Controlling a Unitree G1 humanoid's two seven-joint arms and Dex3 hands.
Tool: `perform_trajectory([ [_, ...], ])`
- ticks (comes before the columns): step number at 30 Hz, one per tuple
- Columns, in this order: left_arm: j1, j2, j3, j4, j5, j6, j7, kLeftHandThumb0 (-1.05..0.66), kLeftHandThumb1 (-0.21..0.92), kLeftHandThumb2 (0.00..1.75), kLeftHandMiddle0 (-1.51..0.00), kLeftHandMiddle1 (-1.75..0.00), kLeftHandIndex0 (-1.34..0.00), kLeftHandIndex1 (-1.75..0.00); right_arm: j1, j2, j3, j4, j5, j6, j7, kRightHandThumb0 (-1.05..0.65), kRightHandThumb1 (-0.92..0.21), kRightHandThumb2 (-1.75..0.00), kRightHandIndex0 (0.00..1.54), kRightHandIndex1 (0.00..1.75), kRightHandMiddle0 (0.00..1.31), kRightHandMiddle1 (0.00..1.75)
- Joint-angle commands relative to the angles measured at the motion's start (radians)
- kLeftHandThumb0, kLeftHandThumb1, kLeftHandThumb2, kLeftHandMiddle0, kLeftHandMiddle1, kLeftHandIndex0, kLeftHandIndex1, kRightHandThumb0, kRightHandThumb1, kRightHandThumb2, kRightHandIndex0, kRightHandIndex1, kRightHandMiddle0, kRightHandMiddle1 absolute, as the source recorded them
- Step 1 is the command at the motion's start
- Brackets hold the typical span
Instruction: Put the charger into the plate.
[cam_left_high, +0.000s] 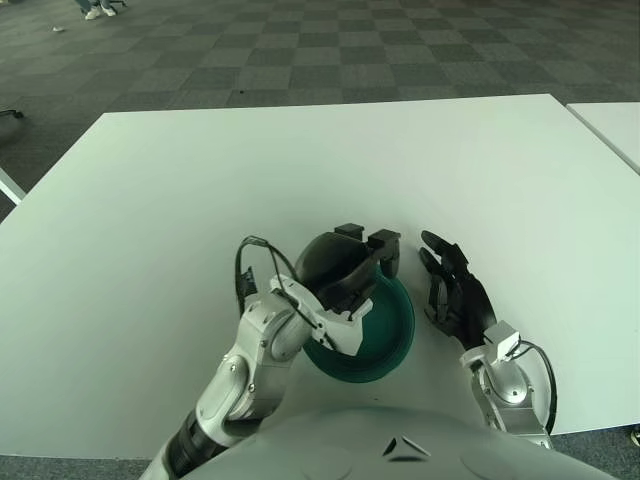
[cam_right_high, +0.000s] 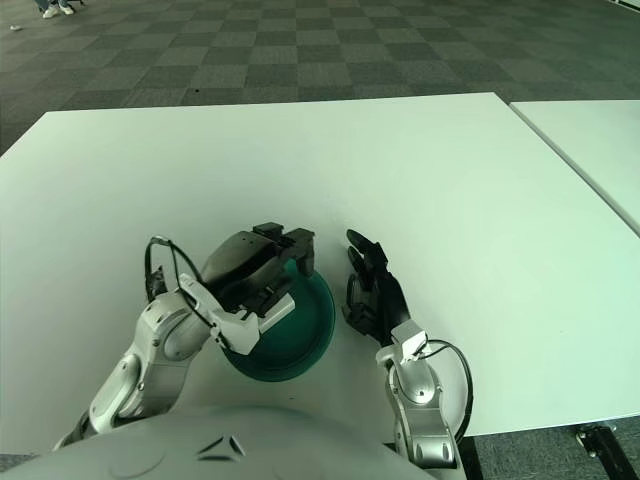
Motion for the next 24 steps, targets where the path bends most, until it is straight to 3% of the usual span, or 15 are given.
perform_trajectory([
  [1, 0.038, -0.004, 0.071, -0.022, -0.059, -0.008, 0.075, -0.86, 0.91, 0.64, -0.27, -1.19, -0.07, -1.41, -0.001, -0.013, -0.006, 0.042, -0.005, 0.031, 0.004, -0.8, -0.92, -0.93, 0.26, 0.01, 0.0, 0.34],
  [6, 0.126, -0.154, 0.132, -0.045, -0.262, 0.028, 0.214, -0.9, 0.92, 0.65, -0.24, -0.99, -0.01, -1.24, -0.02, -0.009, -0.013, 0.073, 0.008, 0.065, 0.002, -0.8, -0.92, -0.91, 0.18, 0.0, 0.0, 0.3],
  [11, 0.158, -0.227, 0.172, -0.051, -0.388, 0.029, 0.287, -0.89, 0.92, 0.65, -0.21, -0.76, 0.0, -1.06, -0.038, 0.007, -0.023, 0.116, 0.051, 0.059, 0.01, -0.78, -0.92, -0.85, 0.17, 0.0, 0.0, 0.34],
  [13, 0.176, -0.287, 0.191, -0.045, -0.476, 0.022, 0.335, -0.86, 0.92, 0.65, -0.21, -0.69, 0.0, -1.01, -0.044, 0.016, -0.03, 0.129, 0.078, 0.049, 0.02, -0.77, -0.92, -0.83, 0.17, 0.01, 0.0, 0.38],
  [15, 0.196, -0.358, 0.24, -0.042, -0.637, 0.029, 0.362, -0.83, 0.92, 0.66, -0.22, -0.64, 0.0, -0.97, -0.052, 0.023, -0.035, 0.144, 0.092, 0.036, 0.022, -0.76, -0.92, -0.81, 0.17, 0.01, 0.0, 0.43],
  [17, 0.206, -0.394, 0.272, -0.04, -0.753, 0.039, 0.379, -0.81, 0.92, 0.69, -0.22, -0.59, 0.0, -0.94, -0.057, 0.027, -0.035, 0.152, 0.095, 0.029, 0.02, -0.76, -0.92, -0.79, 0.17, 0.01, 0.0, 0.47],
  [21, 0.224, -0.409, 0.292, -0.031, -0.887, 0.03, 0.421, -0.8, 0.92, 0.79, -0.22, -0.52, 0.0, -0.88, -0.059, 0.031, -0.037, 0.156, 0.103, 0.02, 0.022, -0.75, -0.92, -0.76, 0.18, 0.01, 0.0, 0.54],
  [24, 0.286, -0.395, 0.317, 0.029, -1.019, -0.066, 0.435, -0.81, 0.92, 0.85, -0.21, -0.46, 0.0, -0.84, -0.061, 0.034, -0.037, 0.159, 0.108, 0.016, 0.023, -0.75, -0.92, -0.74, 0.18, 0.01, 0.0, 0.57],
])
